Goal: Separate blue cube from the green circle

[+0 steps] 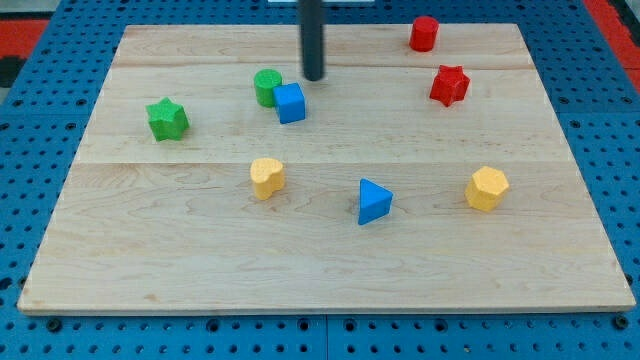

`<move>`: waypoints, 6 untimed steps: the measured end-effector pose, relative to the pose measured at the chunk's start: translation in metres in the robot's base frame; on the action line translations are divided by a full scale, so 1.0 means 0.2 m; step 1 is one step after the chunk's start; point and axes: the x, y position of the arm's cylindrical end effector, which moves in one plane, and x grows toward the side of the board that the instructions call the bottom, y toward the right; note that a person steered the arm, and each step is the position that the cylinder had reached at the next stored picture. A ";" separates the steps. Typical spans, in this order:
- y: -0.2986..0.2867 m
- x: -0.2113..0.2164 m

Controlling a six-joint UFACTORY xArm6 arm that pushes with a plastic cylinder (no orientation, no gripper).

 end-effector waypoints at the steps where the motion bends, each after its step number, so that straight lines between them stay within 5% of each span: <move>1: 0.08 0.28; 2: -0.03 0.54; 3: -0.31 0.45; 6: -0.28 0.11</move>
